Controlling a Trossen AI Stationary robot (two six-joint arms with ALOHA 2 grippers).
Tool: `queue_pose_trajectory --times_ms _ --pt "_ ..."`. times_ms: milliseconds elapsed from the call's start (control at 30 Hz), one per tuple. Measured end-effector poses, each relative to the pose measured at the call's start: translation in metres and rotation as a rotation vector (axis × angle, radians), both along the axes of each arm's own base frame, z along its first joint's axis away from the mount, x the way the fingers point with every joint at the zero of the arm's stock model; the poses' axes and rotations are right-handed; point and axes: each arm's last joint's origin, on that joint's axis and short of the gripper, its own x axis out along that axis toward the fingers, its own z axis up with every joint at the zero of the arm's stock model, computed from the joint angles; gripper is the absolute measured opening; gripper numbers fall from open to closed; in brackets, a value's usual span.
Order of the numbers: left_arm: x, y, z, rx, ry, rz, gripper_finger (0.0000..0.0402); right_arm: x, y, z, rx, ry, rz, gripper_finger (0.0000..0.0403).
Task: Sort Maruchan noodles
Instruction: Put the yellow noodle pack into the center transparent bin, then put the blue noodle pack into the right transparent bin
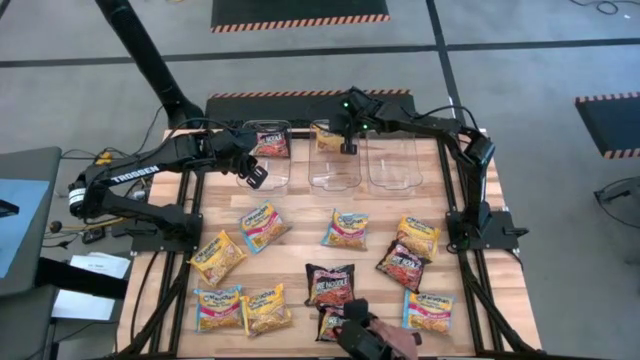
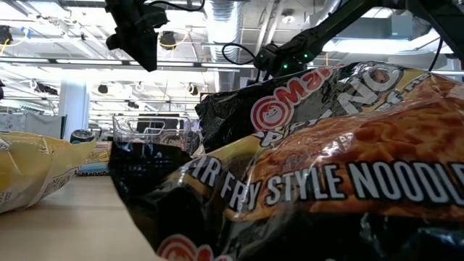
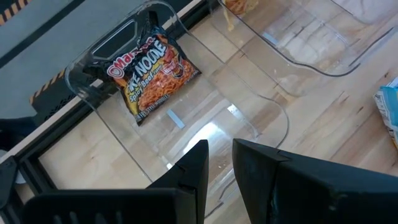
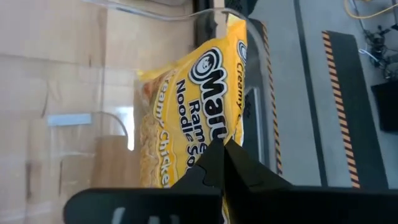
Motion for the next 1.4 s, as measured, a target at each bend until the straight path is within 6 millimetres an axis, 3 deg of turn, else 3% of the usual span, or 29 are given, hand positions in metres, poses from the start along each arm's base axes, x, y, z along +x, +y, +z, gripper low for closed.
queue_pose_trajectory --times_ms 833,1133,1400 --pt "-0.001 0.000 -0.001 0.018 0.040 -0.038 0.0061 0.001 -0.001 0.003 -0.014 -0.026 -0.010 0.0072" --pt "-0.001 0.000 -0.001 0.018 0.040 -0.018 0.0061 0.010 0.009 0.036 -0.009 -0.046 -0.069 0.0072" --pt "-0.001 -0.001 -0.001 -0.025 0.013 -0.035 0.0061 0.021 0.034 0.057 0.029 0.009 -0.012 0.0073"
